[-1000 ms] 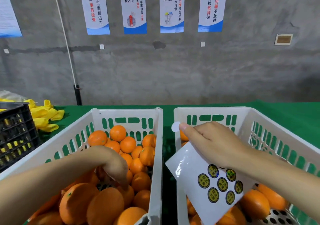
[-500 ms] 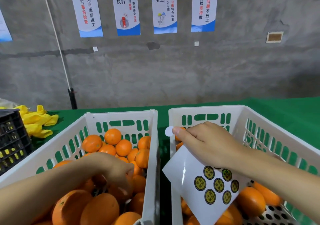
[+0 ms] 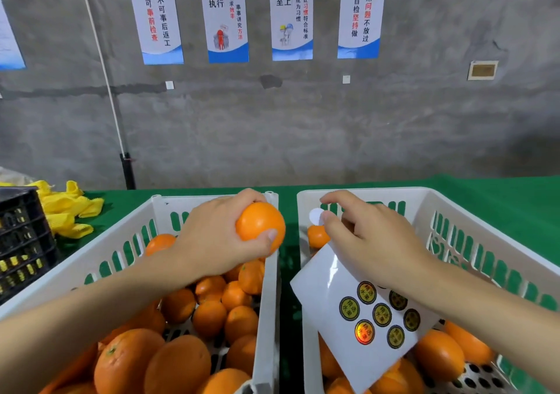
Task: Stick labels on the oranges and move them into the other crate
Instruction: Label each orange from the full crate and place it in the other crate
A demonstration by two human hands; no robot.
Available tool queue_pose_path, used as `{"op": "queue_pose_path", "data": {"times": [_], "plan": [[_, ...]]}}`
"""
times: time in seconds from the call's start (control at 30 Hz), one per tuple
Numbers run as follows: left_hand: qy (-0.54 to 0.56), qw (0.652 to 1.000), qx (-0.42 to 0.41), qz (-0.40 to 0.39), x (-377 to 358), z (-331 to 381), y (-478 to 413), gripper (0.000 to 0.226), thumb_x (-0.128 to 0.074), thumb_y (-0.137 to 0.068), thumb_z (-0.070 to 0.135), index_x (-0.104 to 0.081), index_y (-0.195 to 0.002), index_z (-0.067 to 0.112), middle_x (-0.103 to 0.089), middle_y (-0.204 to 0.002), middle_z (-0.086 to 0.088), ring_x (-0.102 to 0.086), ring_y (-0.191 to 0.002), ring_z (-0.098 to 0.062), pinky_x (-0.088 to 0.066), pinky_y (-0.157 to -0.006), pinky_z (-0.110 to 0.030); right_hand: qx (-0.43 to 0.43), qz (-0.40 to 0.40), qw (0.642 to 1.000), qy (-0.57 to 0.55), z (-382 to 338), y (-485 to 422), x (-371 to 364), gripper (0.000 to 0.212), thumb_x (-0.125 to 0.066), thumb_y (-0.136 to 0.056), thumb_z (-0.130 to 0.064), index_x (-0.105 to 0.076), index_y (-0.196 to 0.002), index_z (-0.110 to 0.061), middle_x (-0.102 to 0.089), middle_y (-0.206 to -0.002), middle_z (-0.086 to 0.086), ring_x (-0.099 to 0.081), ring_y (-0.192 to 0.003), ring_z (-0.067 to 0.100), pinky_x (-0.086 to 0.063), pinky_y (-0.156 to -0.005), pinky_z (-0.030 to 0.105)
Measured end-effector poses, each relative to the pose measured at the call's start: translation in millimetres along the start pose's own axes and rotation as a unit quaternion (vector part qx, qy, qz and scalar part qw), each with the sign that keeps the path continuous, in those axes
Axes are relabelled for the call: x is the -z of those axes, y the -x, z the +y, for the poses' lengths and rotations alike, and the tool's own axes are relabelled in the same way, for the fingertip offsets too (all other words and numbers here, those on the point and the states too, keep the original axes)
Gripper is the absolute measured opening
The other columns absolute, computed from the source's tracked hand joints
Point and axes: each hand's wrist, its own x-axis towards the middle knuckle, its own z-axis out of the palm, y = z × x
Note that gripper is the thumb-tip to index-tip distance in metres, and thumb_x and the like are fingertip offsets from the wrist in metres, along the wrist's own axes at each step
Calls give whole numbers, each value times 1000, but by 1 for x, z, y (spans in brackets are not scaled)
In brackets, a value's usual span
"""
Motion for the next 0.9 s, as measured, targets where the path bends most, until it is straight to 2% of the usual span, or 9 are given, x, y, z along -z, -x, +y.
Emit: {"op": "queue_pose_path", "data": {"times": [0.1,0.17,0.3,0.47,0.53,0.67,0.73,0.8,0.9], "plan": [[60,998,-15,-16,-2,22,8,51,-45,-67,76,-37,-114,57,-56,-107,24,-56,-91,-8,-47,-75,-29,6,20,1000,-7,-4,1,3,13,-44,-97,-42,-52,-107,-41,-51,-48,-5,-54,-65,-1,-21,-43,18],[57,997,-30,-38,-5,31,10,51,-45,-67,76,-34,-115,59,-56,-111,25,-55,-94,-4,-46,-78,-26,1,44,999,-13,-7,0,7,3,-49,-95,-40,-51,-93,-41,-48,-46,-7,-53,-58,4,-21,-42,19],[23,995,-64,-76,-8,31,14,62,-44,-67,78,-32,-124,54,-59,-122,19,-48,-97,-1,-43,-80,-26,9,85,996,-31,-9,0,13,14,-58,-92,-34,-53,-80,-37,-40,-43,-9,-44,-46,9,-28,-44,25],[12,995,-58,-81,-10,30,13,59,-42,-69,79,-29,-121,55,-49,-107,27,-50,-90,-2,-35,-72,-11,46,84,995,-37,-14,3,16,11,-60,-84,-38,-67,-76,-34,-36,-44,-14,-41,-45,3,-27,-47,22],[1,995,-49,-86,-10,30,12,59,-41,-69,80,-30,-121,55,-48,-103,28,-50,-89,-2,-33,-71,-9,50,86,994,-44,-14,2,15,24,-52,-80,-45,-71,-75,-32,-34,-44,-15,-39,-45,2,-27,-47,22],[-12,996,-29,-88,-12,30,12,63,-37,-69,81,-35,-123,50,-48,-100,27,-51,-87,-2,-32,-69,-9,60,72,995,-43,-16,1,15,36,-43,-75,-53,-73,-74,-33,-43,-48,-13,-44,-48,3,-37,-47,24],[-15,996,-24,-87,-12,30,11,63,-37,-69,81,-36,-123,50,-49,-100,26,-52,-86,-2,-33,-68,-9,56,37,995,-73,-16,1,16,34,-48,-74,-54,-75,-76,-33,-56,-53,-9,-53,-53,9,-47,-50,32],[-14,996,-25,-87,-12,30,11,63,-36,-69,81,-36,-123,50,-50,-100,26,-53,-85,-3,-33,-68,-8,37,-19,987,-157,-14,-1,15,29,-56,-73,-51,-78,-80,-33,-67,-64,-6,-61,-63,14,-53,-60,41],[-9,996,-21,-85,-12,29,11,62,-36,-70,81,-37,-123,50,-51,-98,26,-53,-81,-2,-33,-66,-9,36,-45,976,-208,-13,-2,15,18,-65,-77,-42,-80,-83,-35,-73,-75,-13,-65,-72,12,-55,-68,42]]}}
